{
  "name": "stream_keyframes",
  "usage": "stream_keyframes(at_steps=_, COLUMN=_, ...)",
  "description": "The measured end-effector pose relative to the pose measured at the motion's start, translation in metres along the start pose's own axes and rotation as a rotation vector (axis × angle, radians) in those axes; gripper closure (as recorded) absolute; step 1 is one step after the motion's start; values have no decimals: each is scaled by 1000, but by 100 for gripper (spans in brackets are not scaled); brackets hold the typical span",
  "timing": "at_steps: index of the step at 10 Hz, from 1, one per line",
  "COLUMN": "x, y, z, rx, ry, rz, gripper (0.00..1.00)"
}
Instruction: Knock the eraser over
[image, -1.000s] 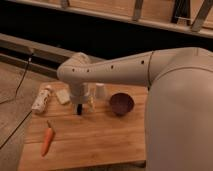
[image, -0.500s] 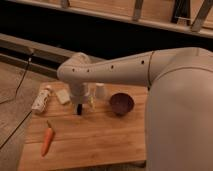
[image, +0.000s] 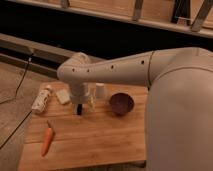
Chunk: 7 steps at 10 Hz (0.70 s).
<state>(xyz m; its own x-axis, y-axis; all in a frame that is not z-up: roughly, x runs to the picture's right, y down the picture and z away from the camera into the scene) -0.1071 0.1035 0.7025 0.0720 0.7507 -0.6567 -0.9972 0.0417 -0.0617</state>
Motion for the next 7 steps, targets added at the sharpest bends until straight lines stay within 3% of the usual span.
stream_keyframes(at_steps=7, x=-3, y=-4, z=2, rx=7, ry=2, rz=8, gripper=35)
